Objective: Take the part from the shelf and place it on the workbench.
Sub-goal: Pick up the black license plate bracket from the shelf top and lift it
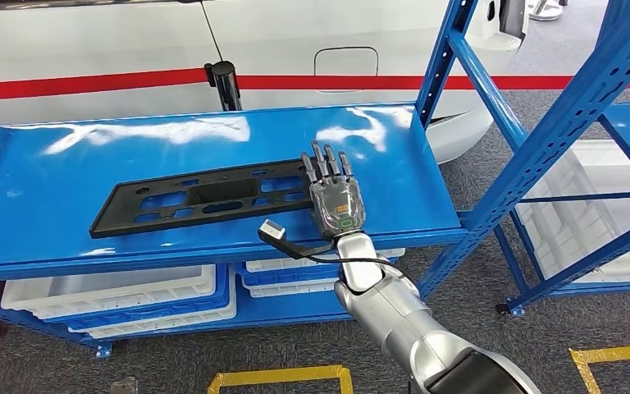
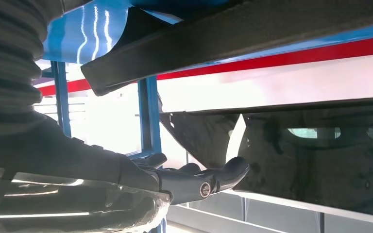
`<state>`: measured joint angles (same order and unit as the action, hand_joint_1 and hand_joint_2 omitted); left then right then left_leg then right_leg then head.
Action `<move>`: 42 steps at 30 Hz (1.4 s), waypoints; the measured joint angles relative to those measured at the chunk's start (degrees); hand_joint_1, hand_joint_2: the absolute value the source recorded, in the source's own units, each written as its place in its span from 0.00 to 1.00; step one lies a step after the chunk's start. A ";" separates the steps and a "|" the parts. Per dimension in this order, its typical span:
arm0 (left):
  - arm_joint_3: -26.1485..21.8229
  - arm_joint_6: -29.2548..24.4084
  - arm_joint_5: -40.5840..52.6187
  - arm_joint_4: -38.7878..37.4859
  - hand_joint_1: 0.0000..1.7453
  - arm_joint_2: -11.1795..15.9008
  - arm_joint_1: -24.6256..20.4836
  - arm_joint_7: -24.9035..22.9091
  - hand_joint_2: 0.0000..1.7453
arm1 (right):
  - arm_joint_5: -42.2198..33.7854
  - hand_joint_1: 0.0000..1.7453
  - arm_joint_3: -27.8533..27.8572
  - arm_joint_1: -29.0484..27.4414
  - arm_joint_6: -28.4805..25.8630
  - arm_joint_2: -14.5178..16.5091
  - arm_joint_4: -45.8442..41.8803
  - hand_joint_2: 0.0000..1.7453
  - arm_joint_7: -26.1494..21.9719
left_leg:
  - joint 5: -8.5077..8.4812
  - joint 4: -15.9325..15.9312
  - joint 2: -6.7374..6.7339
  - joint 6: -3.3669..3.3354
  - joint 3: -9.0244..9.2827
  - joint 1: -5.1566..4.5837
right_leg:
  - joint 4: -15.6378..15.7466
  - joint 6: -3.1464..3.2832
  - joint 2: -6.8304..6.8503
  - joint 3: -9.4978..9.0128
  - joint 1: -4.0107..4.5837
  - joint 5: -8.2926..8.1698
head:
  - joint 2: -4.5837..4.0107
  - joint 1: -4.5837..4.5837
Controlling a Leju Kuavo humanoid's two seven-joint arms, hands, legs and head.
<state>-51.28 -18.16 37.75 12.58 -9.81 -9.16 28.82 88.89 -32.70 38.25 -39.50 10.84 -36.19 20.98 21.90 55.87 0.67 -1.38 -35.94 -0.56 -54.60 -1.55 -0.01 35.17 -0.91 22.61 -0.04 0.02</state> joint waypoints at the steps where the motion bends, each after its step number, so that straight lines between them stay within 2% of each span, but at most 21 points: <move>1: -0.01 0.00 -0.01 -0.01 0.00 -0.01 0.00 0.00 0.00 | 0.00 0.00 0.00 0.02 0.00 0.00 0.13 1.00 0.00 | 0.00 0.00 0.00 0.00 0.00 0.00 | 0.00 0.00 0.00 0.00 0.00 0.00 | 0.00 0.00; 9: -0.42 -0.63 -0.33 -0.21 0.00 -0.20 0.02 -0.19 0.00 | 0.00 0.00 -0.29 0.06 0.00 -0.01 0.43 1.00 0.00 | -0.01 0.00 0.00 0.00 0.00 0.00 | 0.00 0.00 0.00 -0.01 0.01 0.00 | 0.00 0.00; 10: -0.52 -0.83 -0.44 -0.25 0.00 -0.25 0.01 -0.29 0.00 | 0.00 0.18 -0.39 0.06 0.00 0.01 0.45 1.00 -0.01 | -0.01 0.00 0.00 0.00 0.00 0.00 | 0.00 0.00 0.00 -0.01 0.01 0.00 | 0.00 0.00; 13: -0.96 -1.35 -0.76 -0.31 0.00 -0.38 0.01 -0.54 0.00 | 0.00 0.90 -0.67 0.07 0.00 0.14 0.70 1.00 -0.46 | -0.01 0.00 0.00 0.00 0.00 0.00 | 0.00 0.00 0.00 -0.02 0.01 0.00 | 0.00 0.00; 14: -1.12 -1.49 -0.82 -0.31 0.00 -0.40 0.01 -0.57 0.00 | 0.00 0.97 -0.69 0.07 0.00 0.25 0.83 1.00 -0.75 | 0.00 0.00 0.00 0.00 0.00 0.00 | 0.00 0.00 0.00 -0.01 0.01 0.00 | 0.01 0.00; 23: -1.44 -1.62 -0.38 -0.32 0.00 -0.42 -0.04 -1.14 0.00 | 0.00 0.96 -0.66 0.04 0.00 0.68 1.20 1.00 -2.19 | 0.00 0.00 0.00 0.00 0.00 0.00 | 0.00 0.00 0.00 -0.01 0.01 0.00 | 0.00 0.00; 32: -1.45 -1.80 -0.13 -0.32 0.00 -0.42 -0.10 -1.33 0.00 | 0.01 1.00 -0.65 0.02 -0.01 0.68 0.83 1.00 -2.49 | -0.01 0.00 0.00 0.00 0.01 0.00 | 0.00 0.00 0.00 -0.01 0.01 0.00 | 0.01 0.00; 42: -1.46 -1.92 0.81 -0.32 0.00 -0.37 -0.57 -1.36 0.00 | 0.02 1.00 -0.62 -0.64 -0.02 0.06 -3.34 1.00 -2.25 | -0.01 0.00 0.01 -0.01 0.02 0.00 | 0.00 0.00 0.00 -0.01 0.01 0.00 | 0.01 0.00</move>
<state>-52.74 -20.09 38.56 12.26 -10.19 -9.73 27.46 88.91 -33.32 37.61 -39.51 10.90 -39.54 18.73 21.89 55.87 0.68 -1.38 -35.92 -0.56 -54.60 -1.55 -0.01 35.15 -0.91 22.60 -0.04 0.02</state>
